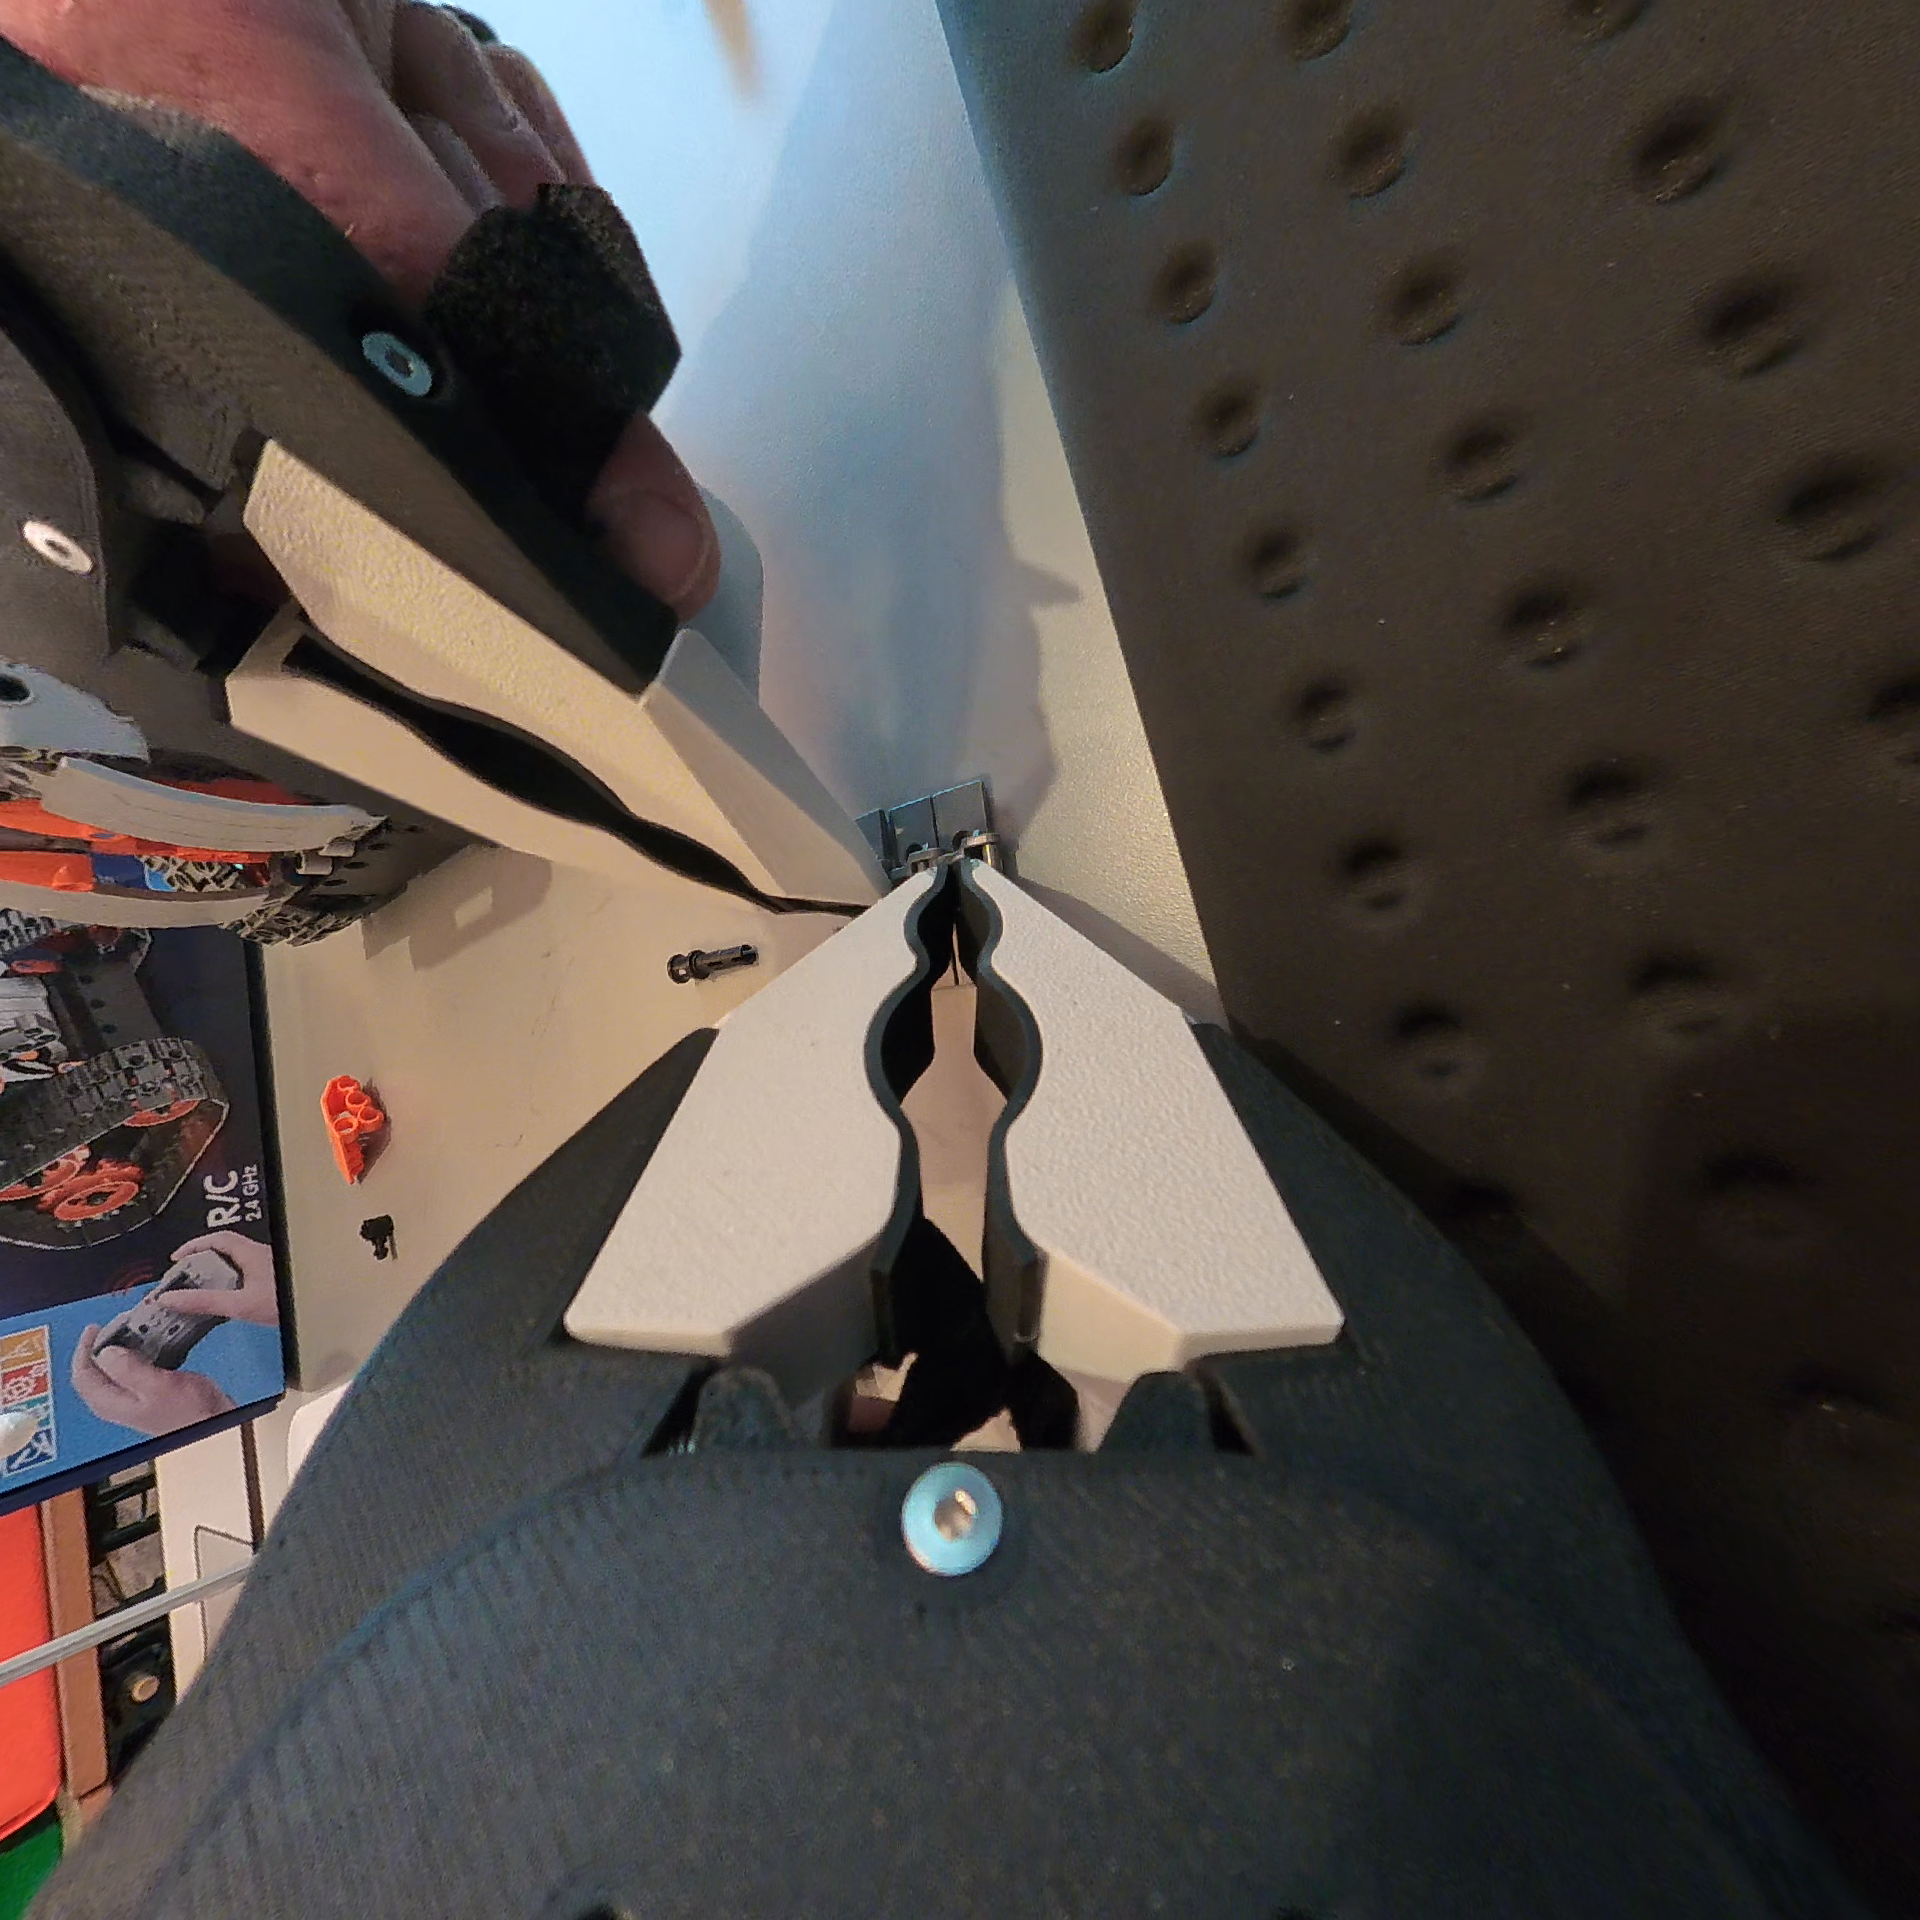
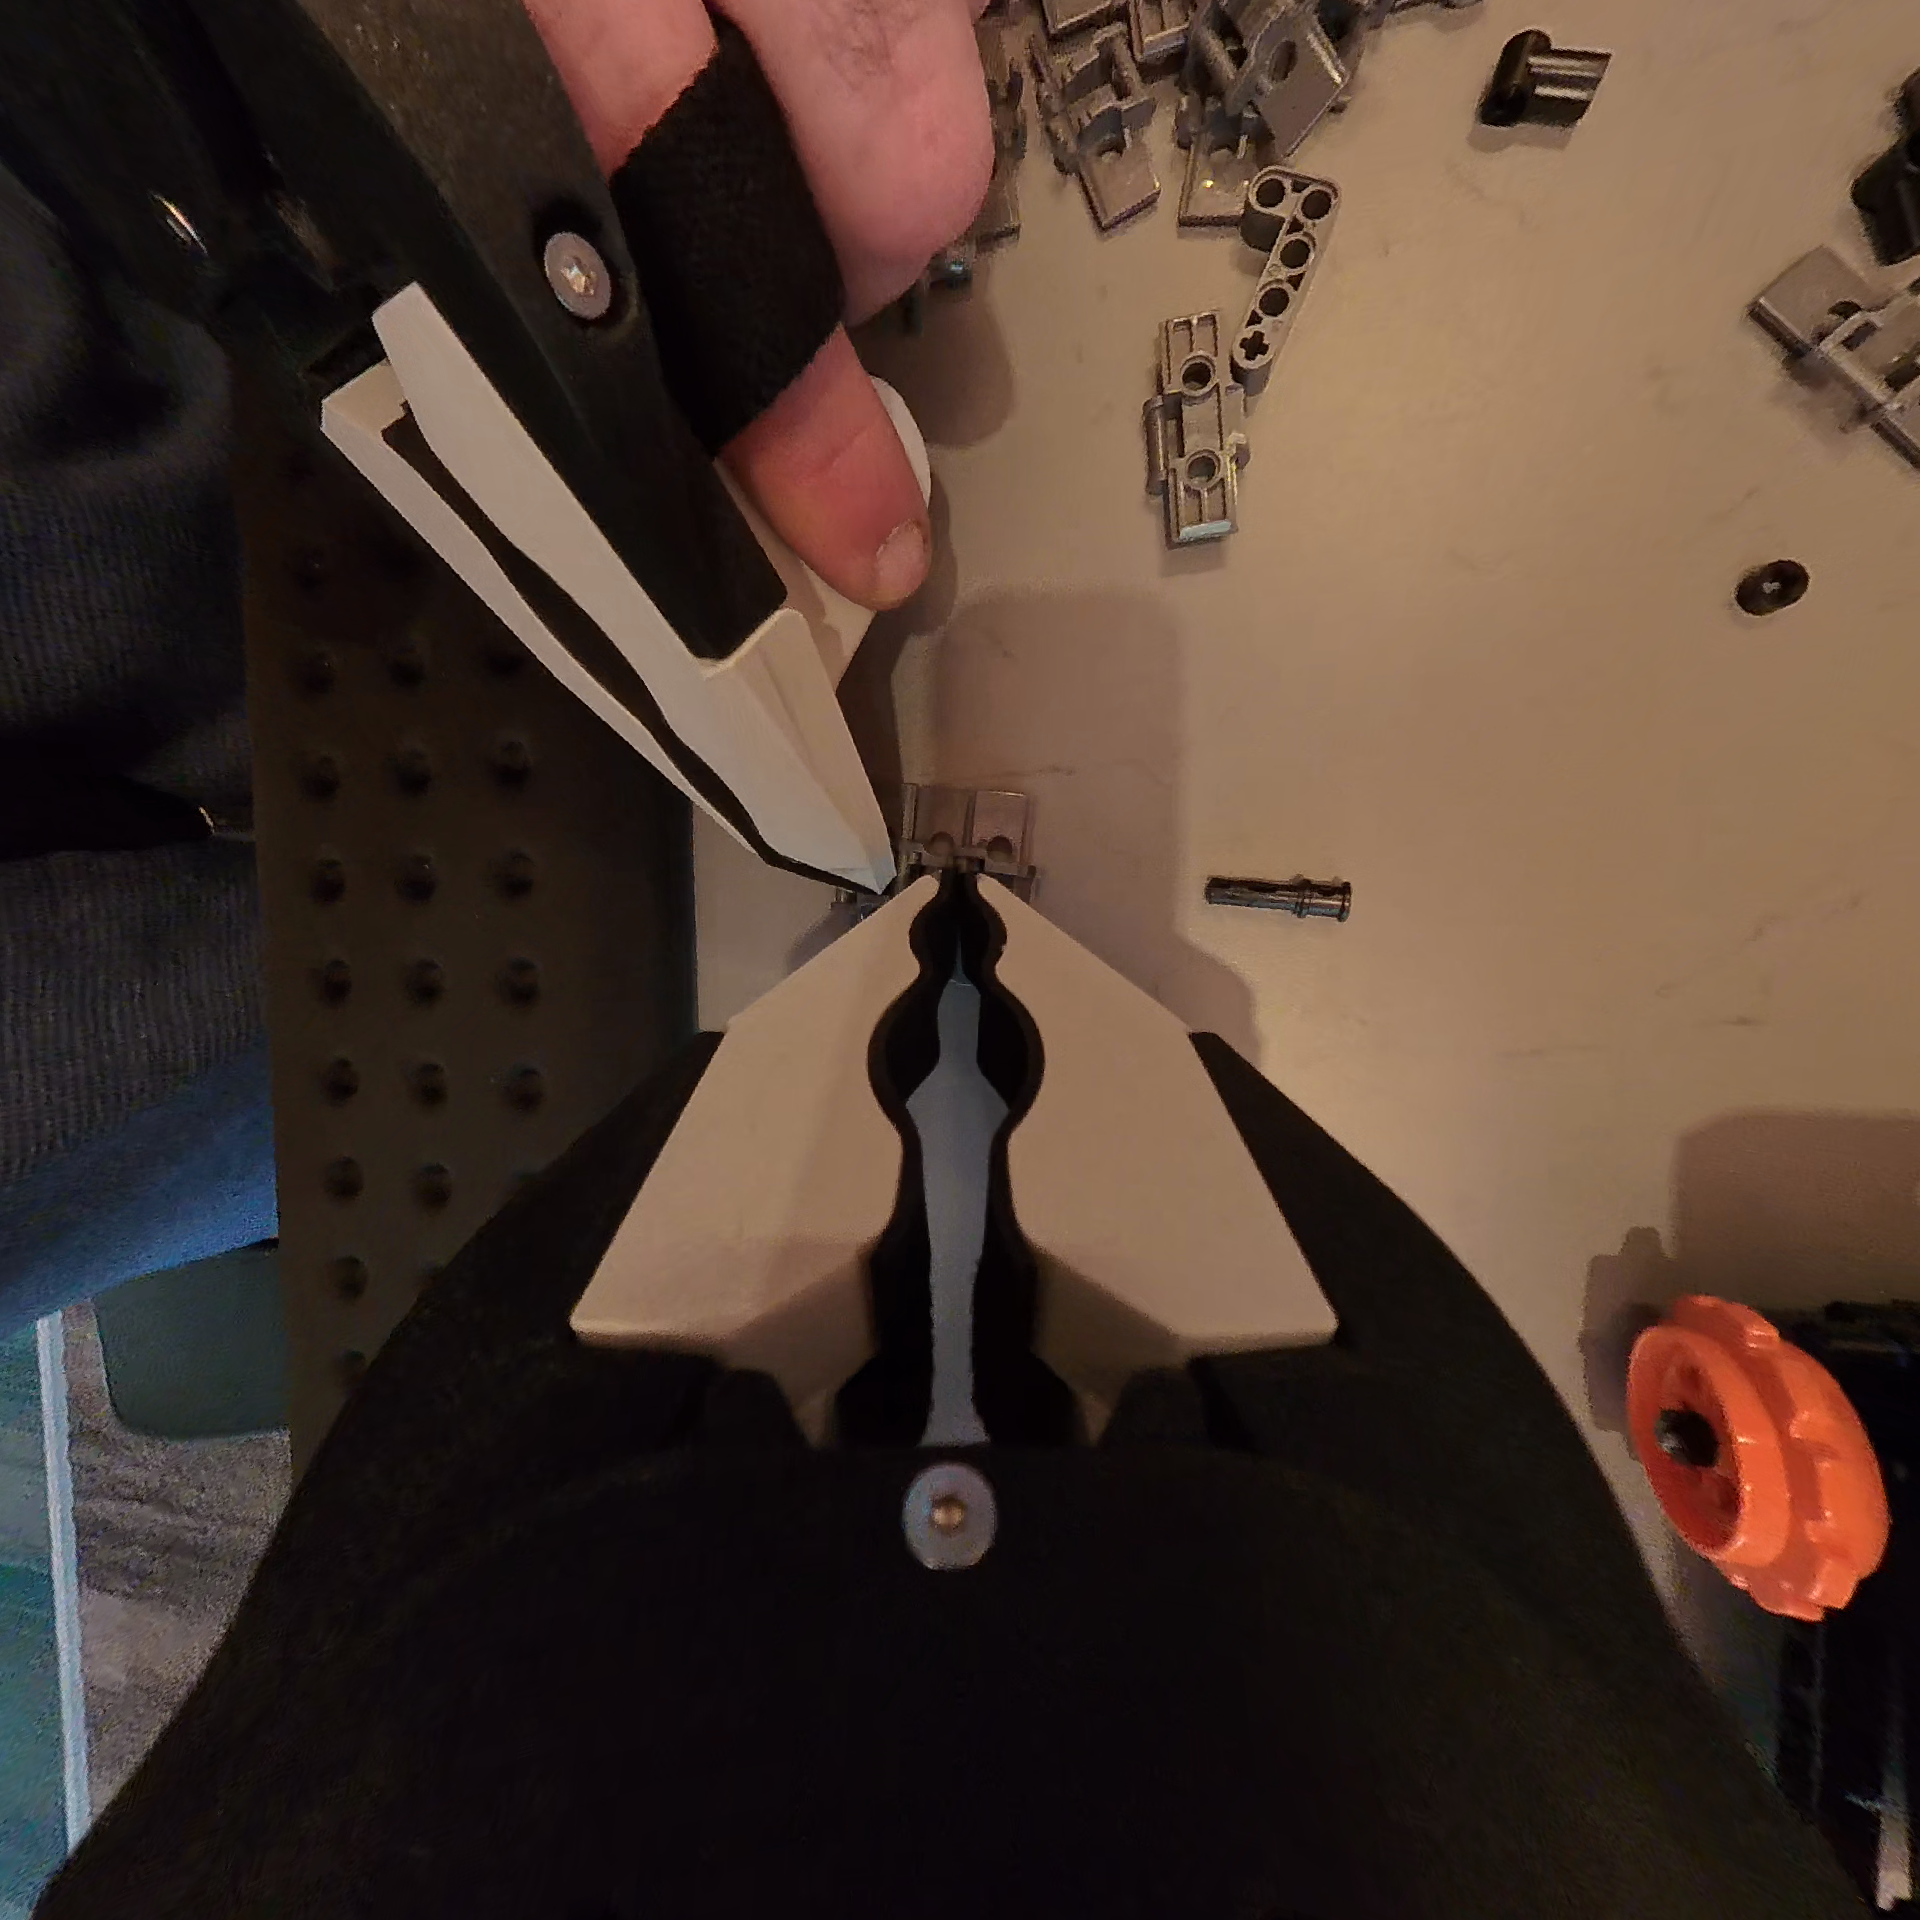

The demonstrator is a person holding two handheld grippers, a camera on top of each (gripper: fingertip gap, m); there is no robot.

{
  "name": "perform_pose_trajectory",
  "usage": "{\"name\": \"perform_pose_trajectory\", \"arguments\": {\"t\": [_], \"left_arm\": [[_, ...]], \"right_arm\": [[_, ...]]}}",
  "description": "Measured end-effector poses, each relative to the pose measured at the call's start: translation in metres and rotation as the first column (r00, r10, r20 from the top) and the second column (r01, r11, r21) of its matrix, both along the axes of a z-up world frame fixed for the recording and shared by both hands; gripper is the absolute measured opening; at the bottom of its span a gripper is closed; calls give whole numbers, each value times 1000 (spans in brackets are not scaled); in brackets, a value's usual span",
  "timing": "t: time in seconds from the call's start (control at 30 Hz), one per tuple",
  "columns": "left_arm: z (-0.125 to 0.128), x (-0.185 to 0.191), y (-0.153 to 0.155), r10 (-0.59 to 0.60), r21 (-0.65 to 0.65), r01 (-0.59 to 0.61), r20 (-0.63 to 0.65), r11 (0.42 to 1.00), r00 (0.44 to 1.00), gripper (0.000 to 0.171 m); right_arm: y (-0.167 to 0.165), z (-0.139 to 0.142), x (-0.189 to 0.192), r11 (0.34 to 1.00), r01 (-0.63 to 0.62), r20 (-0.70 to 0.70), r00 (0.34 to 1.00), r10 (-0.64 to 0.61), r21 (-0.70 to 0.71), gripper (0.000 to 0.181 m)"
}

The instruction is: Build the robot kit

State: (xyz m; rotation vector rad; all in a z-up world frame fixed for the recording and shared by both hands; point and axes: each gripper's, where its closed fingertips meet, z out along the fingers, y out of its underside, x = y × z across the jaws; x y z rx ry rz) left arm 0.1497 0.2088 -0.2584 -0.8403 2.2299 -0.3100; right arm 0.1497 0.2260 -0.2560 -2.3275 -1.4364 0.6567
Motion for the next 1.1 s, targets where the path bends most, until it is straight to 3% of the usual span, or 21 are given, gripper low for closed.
{"name": "perform_pose_trajectory", "arguments": {"t": [0.27, 0.63, 0.87, 1.1], "left_arm": [[0, 0, 0, -1, -3, 1, -1, 1000, 1000, 0], [0, 1, -2, -1, -6, 1, 0, 1000, 1000, 0], [0, -1, -4, -9, -10, 9, -10, 1000, 1000, 0], [-1, -6, -10, -34, -54, 32, -41, 998, 999, 0]], "right_arm": [[1, 1, 0, 999, 32, -34, 999, -31, 30, 0], [4, -2, 3, 996, 26, 36, 999, -29, 84, 0], [1, -3, 3, 994, -45, 68, 997, 38, 100, 0], [-5, -3, -2, 965, -212, 116, 974, 195, 157, 0]]}}
